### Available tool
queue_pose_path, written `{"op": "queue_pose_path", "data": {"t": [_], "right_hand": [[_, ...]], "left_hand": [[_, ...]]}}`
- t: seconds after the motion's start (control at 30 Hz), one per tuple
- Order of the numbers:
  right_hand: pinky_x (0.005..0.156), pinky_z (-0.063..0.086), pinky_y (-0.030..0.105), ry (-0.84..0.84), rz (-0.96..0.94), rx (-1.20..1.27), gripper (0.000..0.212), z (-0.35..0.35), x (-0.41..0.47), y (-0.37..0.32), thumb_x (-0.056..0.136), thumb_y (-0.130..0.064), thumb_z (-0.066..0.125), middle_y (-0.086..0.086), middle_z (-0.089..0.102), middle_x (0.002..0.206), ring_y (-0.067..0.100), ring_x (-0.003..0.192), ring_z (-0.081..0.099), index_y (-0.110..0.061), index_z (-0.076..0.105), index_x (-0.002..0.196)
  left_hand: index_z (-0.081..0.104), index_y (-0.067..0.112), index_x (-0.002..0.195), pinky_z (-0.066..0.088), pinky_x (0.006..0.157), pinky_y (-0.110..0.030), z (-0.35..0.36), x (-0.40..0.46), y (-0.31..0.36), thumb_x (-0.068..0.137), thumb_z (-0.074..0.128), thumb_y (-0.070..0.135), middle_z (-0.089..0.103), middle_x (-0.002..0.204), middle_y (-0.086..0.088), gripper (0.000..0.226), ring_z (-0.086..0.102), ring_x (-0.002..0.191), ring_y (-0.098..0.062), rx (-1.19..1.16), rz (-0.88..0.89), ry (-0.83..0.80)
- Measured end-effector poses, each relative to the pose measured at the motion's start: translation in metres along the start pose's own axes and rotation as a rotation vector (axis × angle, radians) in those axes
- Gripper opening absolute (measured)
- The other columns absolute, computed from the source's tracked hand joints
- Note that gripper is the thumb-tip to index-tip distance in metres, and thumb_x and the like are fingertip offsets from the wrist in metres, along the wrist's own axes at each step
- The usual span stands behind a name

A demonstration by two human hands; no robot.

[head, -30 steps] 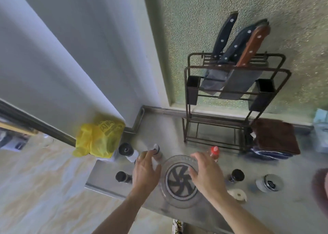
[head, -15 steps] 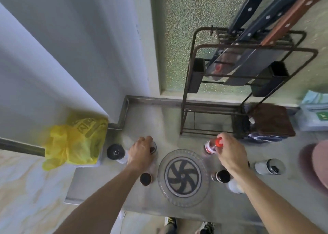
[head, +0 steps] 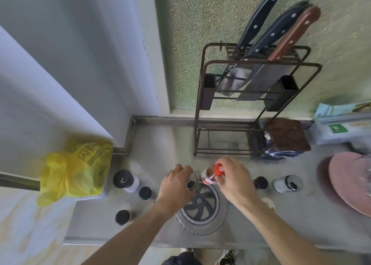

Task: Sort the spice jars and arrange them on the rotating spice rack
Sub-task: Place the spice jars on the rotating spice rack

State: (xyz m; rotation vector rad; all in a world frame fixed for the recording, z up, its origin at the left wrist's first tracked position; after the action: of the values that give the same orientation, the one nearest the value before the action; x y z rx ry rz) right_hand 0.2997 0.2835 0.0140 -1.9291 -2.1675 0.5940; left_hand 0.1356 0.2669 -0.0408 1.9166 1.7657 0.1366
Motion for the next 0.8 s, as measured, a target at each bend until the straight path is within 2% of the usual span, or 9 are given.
{"op": "queue_pose_path", "data": {"t": [0.13,0.37,0.47,0.57,0.63,0.7,0.8], "right_hand": [[0.091,0.048,0.026,-0.082,0.005,-0.041,0.041,0.032,0.001,-0.004,0.081,-0.024,0.077,-0.001,0.062,0.115,0.016,0.101,0.063,-0.018,0.06,0.118],[0.079,0.044,0.023,-0.061,0.005,-0.02,0.034,0.049,0.007,-0.007,0.081,-0.023,0.078,0.001,0.06,0.106,0.018,0.092,0.06,-0.018,0.06,0.109],[0.075,0.042,0.022,-0.034,0.012,0.005,0.033,0.05,0.007,-0.003,0.079,-0.02,0.079,0.001,0.059,0.101,0.019,0.088,0.06,-0.018,0.06,0.105],[0.077,0.047,0.024,-0.034,0.02,-0.007,0.036,0.05,0.002,0.004,0.078,-0.02,0.079,0.0,0.06,0.101,0.018,0.088,0.061,-0.019,0.059,0.108],[0.08,0.049,0.025,-0.034,0.014,-0.002,0.042,0.049,-0.003,0.007,0.076,-0.02,0.081,0.0,0.061,0.104,0.017,0.09,0.062,-0.019,0.059,0.113],[0.081,0.048,0.026,-0.03,0.006,0.007,0.049,0.046,-0.009,0.008,0.074,-0.018,0.083,0.002,0.062,0.107,0.021,0.093,0.063,-0.019,0.058,0.115],[0.079,0.05,0.03,0.023,-0.006,-0.022,0.051,0.033,-0.014,0.003,0.072,-0.018,0.084,0.005,0.061,0.111,0.025,0.099,0.063,-0.018,0.057,0.116]], "left_hand": [[0.054,0.021,0.117,0.055,0.083,-0.037,0.027,0.005,-0.002,0.077,0.076,0.03,0.053,0.106,-0.002,0.047,0.061,0.094,-0.024,0.029,-0.014,-0.055],[0.053,0.021,0.123,0.055,0.089,-0.037,0.038,0.018,-0.001,0.08,0.073,0.021,0.053,0.11,-0.003,0.048,0.058,0.1,-0.023,0.021,-0.027,-0.044],[0.047,0.024,0.134,0.053,0.093,-0.038,0.039,0.017,-0.001,0.08,0.074,0.022,0.053,0.119,-0.003,0.06,0.056,0.109,-0.024,0.02,-0.036,-0.053],[0.034,0.029,0.145,0.047,0.101,-0.039,0.031,0.01,0.001,0.078,0.076,0.034,0.049,0.135,-0.002,0.079,0.05,0.123,-0.025,0.025,-0.04,-0.084],[0.033,0.034,0.147,0.042,0.106,-0.039,0.007,0.001,-0.005,0.077,0.072,0.052,0.046,0.142,0.003,0.082,0.047,0.129,-0.022,0.008,-0.05,-0.026],[0.04,0.035,0.144,0.042,0.105,-0.04,-0.027,-0.01,-0.021,0.083,0.06,0.065,0.047,0.143,0.005,0.071,0.047,0.129,-0.021,0.033,-0.049,0.096],[0.053,0.032,0.135,0.046,0.1,-0.04,-0.067,-0.025,-0.067,0.094,0.047,0.059,0.054,0.137,0.004,0.05,0.052,0.124,-0.022,0.094,-0.083,0.236]]}}
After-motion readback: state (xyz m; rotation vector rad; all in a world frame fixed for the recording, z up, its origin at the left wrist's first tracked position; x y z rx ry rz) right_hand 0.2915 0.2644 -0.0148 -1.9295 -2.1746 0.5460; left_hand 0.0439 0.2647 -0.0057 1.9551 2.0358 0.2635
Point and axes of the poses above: each hand's wrist, its own x-axis towards the middle knuckle, its own z-axis out of the palm, y = z × x, the point moved 10 cm from there along x, towards the middle knuckle
